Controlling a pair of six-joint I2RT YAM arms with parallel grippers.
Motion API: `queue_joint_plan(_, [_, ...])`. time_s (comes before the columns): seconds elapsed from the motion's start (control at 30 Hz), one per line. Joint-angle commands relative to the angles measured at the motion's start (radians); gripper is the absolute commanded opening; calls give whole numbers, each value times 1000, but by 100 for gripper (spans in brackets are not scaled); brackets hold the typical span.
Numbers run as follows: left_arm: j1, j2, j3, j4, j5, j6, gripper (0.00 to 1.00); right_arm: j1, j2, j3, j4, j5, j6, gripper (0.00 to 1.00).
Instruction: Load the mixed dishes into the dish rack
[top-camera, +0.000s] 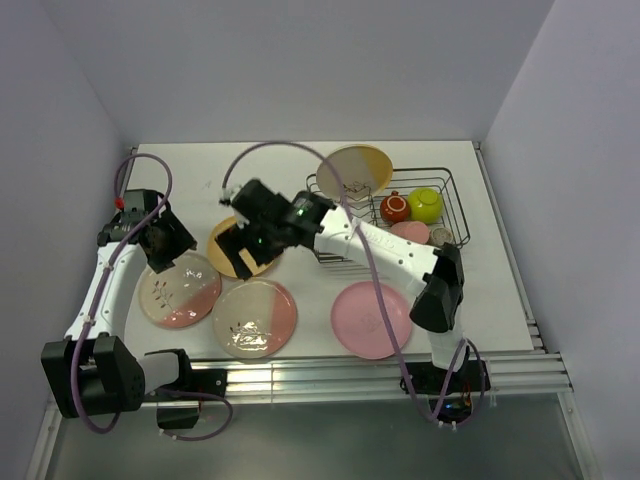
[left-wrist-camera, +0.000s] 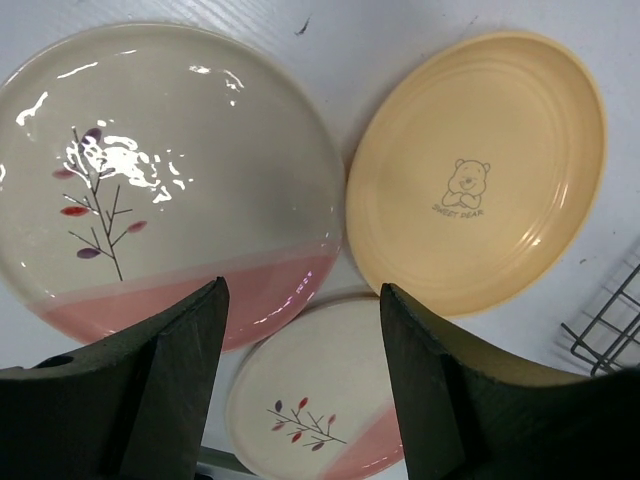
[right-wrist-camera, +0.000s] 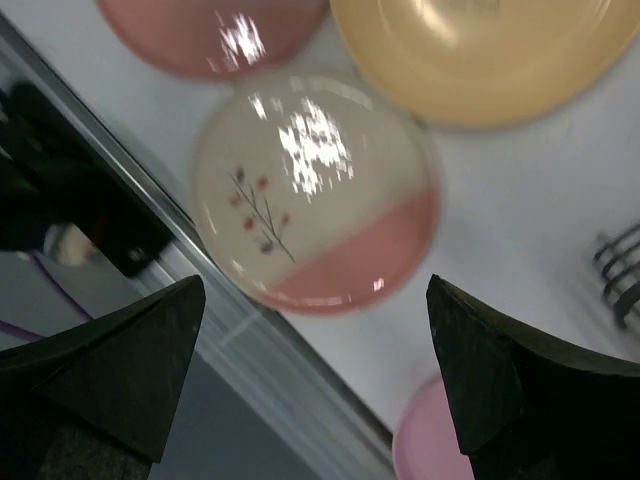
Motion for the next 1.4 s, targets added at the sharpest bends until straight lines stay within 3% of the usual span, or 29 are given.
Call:
queue_joint_plan(0.0, [-2, -3, 15, 35, 52, 23, 68, 15, -88, -163, -78, 182, 109, 100])
queue_joint_plan(0.17, [-2, -42, -33, 48, 100, 3, 69, 15, -174, -514, 105, 136, 210, 99])
queue_joint_plan(0.37, [-2, -36, -38, 61, 141, 3, 68, 26, -174, -666, 212, 104, 271, 92])
queue_joint_plan(0.47, [-2, -34, -28, 59, 167, 1, 67, 29, -155, -702, 278, 85, 265, 81])
queue_joint_plan(0.67, [-2, -48, -50, 59, 218, 6, 67, 38, -110, -716, 369, 36, 290, 73])
queue_joint_plan(0.83, [-1, -53, -59, 78, 288, 9, 67, 38, -43, -711, 377, 51, 304, 57])
queue_joint_plan(1.1, [-2, -46, -56, 88, 337, 13, 67, 33, -13, -794, 426, 90, 322, 48])
queue_joint_plan(1.23, [-1, -40, -62, 94, 357, 7, 67, 30, 13, -783, 423, 59, 308, 22])
queue_joint_plan(1.27, [-2, -39, -59, 94, 363, 6, 67, 30, 19, -779, 421, 58, 307, 4])
queue_joint_plan(1.37, [-2, -39, -48, 87, 364, 4, 67, 30, 8, -757, 407, 71, 302, 0])
